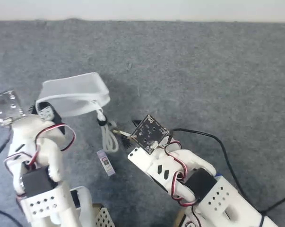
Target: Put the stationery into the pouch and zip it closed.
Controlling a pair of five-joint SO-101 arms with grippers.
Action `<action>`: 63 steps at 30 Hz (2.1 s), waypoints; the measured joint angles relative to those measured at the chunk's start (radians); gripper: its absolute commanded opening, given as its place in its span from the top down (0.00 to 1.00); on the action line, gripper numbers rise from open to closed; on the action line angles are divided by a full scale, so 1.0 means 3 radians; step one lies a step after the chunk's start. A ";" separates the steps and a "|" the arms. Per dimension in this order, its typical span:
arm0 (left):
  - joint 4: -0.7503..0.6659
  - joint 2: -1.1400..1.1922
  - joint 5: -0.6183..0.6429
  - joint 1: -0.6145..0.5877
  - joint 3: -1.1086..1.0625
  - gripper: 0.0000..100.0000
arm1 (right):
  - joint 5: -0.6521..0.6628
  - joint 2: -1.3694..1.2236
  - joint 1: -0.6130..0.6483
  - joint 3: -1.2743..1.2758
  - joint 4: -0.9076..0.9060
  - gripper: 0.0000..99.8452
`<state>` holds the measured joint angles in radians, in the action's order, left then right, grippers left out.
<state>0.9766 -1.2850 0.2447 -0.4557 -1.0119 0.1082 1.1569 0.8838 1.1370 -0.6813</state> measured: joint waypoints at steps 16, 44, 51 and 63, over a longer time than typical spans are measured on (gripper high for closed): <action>0.0005 0.0000 0.0082 -0.0159 0.0041 0.99 | 0.0414 -0.1084 0.0000 0.0005 0.0563 0.85; 0.0046 0.0000 0.0189 -0.0506 0.0169 0.99 | 0.0670 -0.3145 -0.0235 -0.0747 0.1008 0.85; 0.0046 0.0000 0.0189 -0.0506 0.0169 0.99 | 0.0716 -0.3503 -0.0240 -0.0946 0.1008 0.85; 0.0046 0.0000 0.0189 -0.0598 0.0169 0.99 | 0.0726 -0.4046 -0.0240 -0.1442 0.0731 0.85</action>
<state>0.9904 -1.2850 0.3015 -0.6352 -0.9613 0.3261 -0.0568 0.8117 0.7043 -0.4618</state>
